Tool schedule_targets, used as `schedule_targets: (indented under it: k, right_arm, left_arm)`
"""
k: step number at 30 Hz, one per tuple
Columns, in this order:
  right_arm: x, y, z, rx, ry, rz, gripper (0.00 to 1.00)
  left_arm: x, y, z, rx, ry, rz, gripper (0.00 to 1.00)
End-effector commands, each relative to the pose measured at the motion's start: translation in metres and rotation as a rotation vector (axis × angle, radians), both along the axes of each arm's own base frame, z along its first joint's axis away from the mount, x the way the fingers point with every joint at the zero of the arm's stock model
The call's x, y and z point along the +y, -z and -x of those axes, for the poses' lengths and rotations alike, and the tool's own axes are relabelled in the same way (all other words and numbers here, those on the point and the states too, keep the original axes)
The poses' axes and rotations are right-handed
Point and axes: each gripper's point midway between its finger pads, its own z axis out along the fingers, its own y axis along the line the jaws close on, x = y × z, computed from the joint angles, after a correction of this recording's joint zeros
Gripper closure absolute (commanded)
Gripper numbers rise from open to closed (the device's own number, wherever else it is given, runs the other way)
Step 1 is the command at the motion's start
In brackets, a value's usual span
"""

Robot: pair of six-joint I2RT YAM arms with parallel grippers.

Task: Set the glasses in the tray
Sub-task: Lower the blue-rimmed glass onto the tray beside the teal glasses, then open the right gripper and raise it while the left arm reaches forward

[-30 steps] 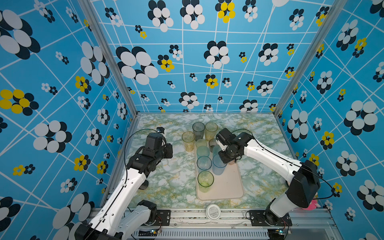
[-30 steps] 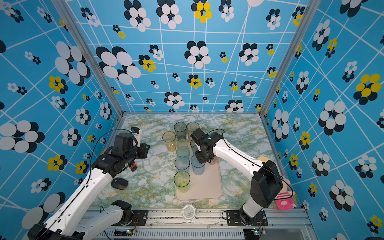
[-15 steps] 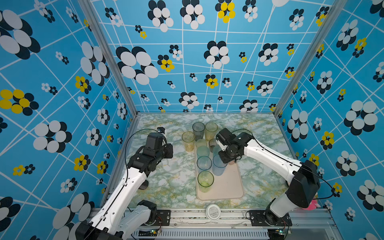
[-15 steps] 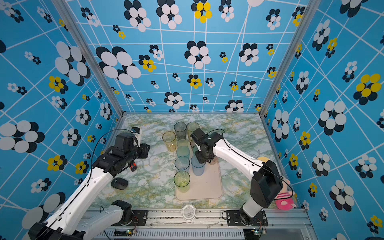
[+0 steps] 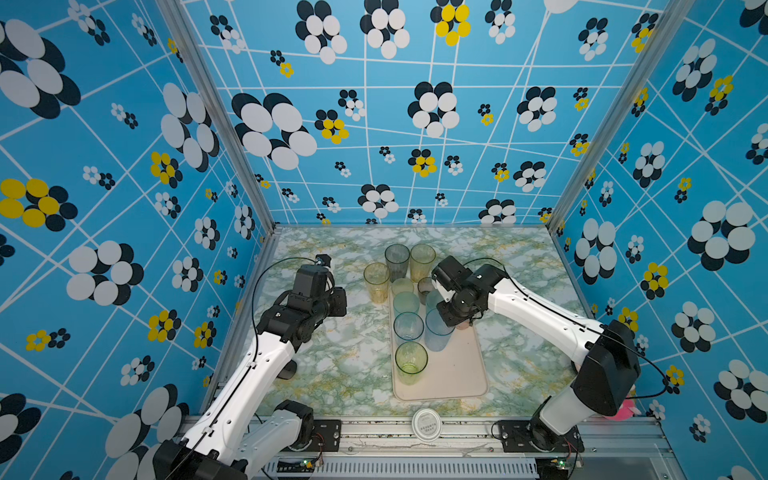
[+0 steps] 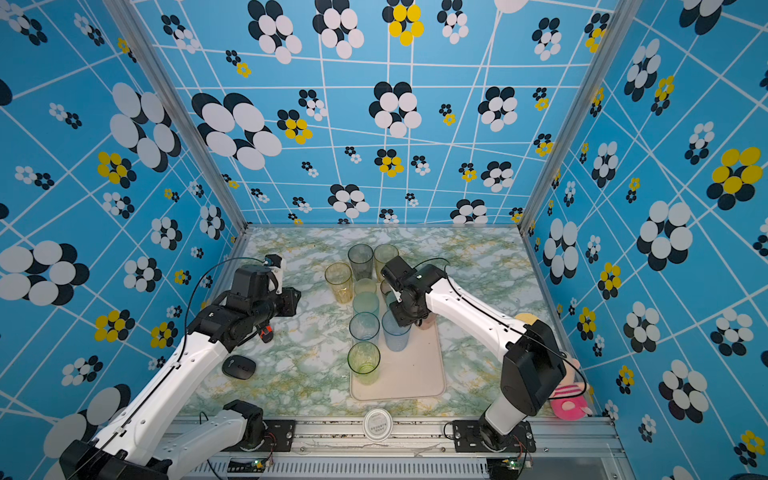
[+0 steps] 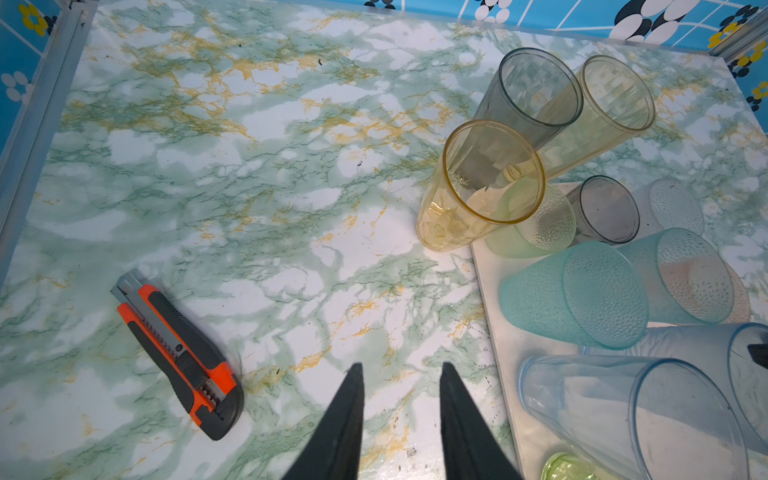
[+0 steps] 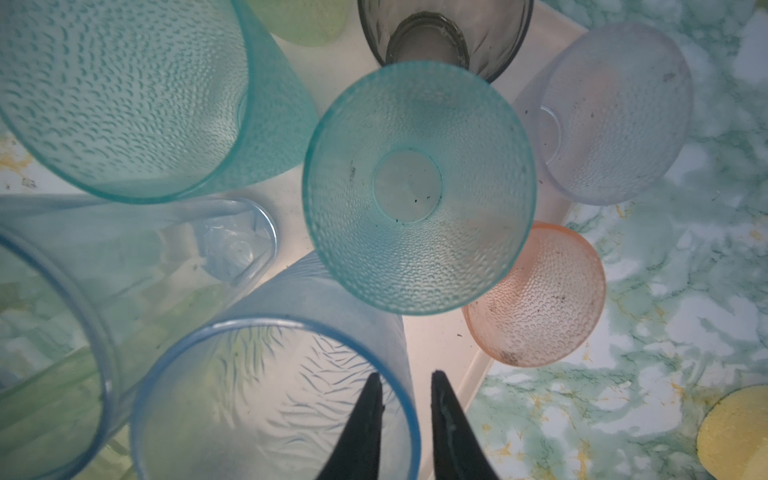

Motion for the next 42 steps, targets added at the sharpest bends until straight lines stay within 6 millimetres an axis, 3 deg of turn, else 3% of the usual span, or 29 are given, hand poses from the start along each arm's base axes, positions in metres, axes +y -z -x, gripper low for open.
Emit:
schedule_targets:
  k: [1, 15, 29, 35, 42]
  right_arm:
    - [-0.003, -0.017, -0.003, -0.044, 0.024, -0.038, 0.74]
    - [-0.012, -0.048, -0.012, -0.138, 0.062, -0.108, 0.63]
    - [-0.053, -0.09, -0.011, -0.265, 0.195, -0.24, 0.58]
    - [-0.062, -0.084, -0.011, -0.254, 0.222, -0.243, 0.57]
    - [-0.062, -0.082, -0.011, -0.251, 0.217, -0.242, 0.57]
  left_arm:
    - [0.006, 0.005, -0.002, 0.014, -0.018, -0.03, 0.68]
    - [0.005, 0.012, -0.012, 0.026, -0.016, -0.048, 0.68]
    - [-0.01, -0.003, -0.054, 0.087, 0.05, -0.062, 0.68]
    - [-0.026, 0.006, -0.07, 0.163, 0.114, -0.052, 0.7]
    - [-0.03, 0.017, -0.084, 0.215, 0.14, -0.083, 0.73]
